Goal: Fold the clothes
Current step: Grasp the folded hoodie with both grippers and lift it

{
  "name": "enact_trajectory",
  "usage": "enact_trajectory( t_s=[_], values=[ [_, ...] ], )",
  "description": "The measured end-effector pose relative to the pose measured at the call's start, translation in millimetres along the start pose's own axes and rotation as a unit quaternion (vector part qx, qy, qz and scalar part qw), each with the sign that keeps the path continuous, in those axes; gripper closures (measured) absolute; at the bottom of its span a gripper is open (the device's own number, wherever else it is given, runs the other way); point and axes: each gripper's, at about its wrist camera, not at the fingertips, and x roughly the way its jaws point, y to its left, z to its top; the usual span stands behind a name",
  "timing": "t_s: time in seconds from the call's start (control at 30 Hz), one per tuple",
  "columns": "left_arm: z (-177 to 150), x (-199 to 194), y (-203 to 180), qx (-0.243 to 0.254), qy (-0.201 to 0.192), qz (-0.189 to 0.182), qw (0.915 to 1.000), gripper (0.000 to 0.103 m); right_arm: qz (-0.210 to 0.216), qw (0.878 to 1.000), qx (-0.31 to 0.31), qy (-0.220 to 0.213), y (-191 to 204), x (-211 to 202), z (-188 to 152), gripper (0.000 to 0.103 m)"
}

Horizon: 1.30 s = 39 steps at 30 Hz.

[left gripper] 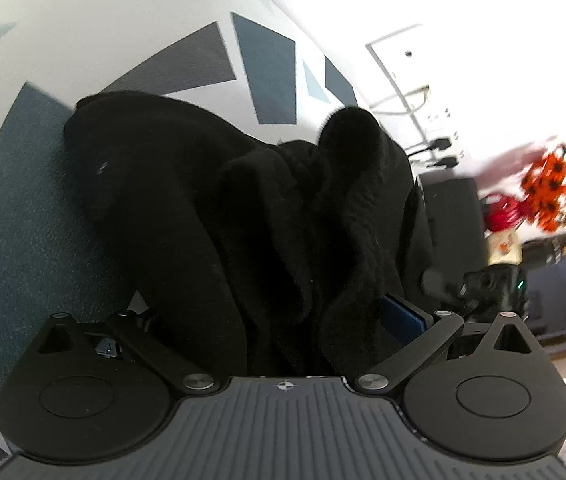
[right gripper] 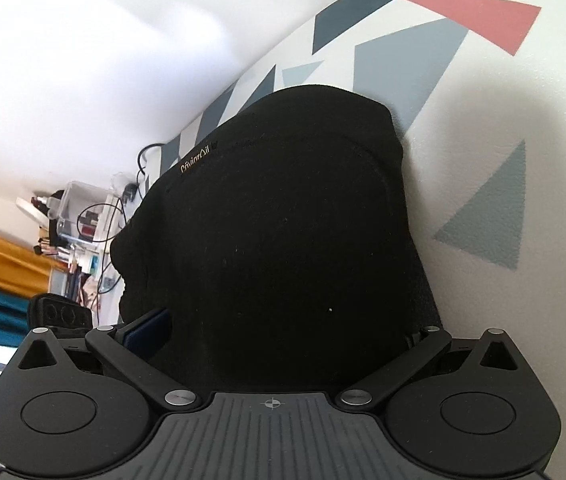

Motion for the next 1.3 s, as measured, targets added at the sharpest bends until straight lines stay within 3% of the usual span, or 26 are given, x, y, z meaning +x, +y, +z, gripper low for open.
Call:
enact_trajectory(
  t_s=[0.1,0.17,0.23,0.33,0.43,0.57,0.77,0.97,1.1,1.3],
  values=[
    [-7.3,0.7,-15.5,0.043,-0.014,0.049,0.9978,0.005,-0.029,0.999,-0.03,-0.004,12.9,3.3,-3.8,0.003],
    [-13.4,0.1,-26.3,0.076,-0.028,0.086,0.993,0.02,-0.078,0.993,-0.087,-0.014,33.0,7.6,-12.9,0.017],
    [-20.5,-3.1,-37.2,0.106,-0.043,0.116,0.9867,0.029,-0.109,0.987,-0.11,-0.035,45.2,6.7,-23.2,0.042],
    [-33.0,-12.9,-57.9,0.156,-0.071,0.148,0.974,0.043,-0.137,0.978,-0.143,-0.063,67.3,3.5,-36.9,0.056],
    [-45.6,-27.3,-73.7,0.197,-0.1,0.176,0.9593,0.049,-0.154,0.968,-0.178,-0.087,97.5,4.1,-50.1,0.064],
    [-60.6,-52.7,-84.1,0.225,-0.137,0.2,0.9438,0.051,-0.165,0.952,-0.228,-0.117,137.8,9.5,-71.7,0.066],
    [-75.2,-108.0,-79.3,0.23,-0.193,0.215,0.9292,0.051,-0.154,0.936,-0.277,-0.152,198.6,24.4,-100.6,0.066],
    [-93.7,-175.2,-60.3,0.2,-0.252,0.245,0.9148,0.051,-0.12,0.928,-0.322,-0.147,257.5,54.0,-111.4,0.066],
    [-117.7,-216.1,-55.8,0.155,-0.309,0.294,0.8911,0.051,-0.07,0.918,-0.369,-0.129,295.7,75.2,-117.5,0.066],
    [-169.5,-262.4,-59.6,0.061,-0.386,0.373,0.8417,0.051,0.037,0.893,-0.446,-0.055,350.2,107.4,-120.2,0.066]
  ],
)
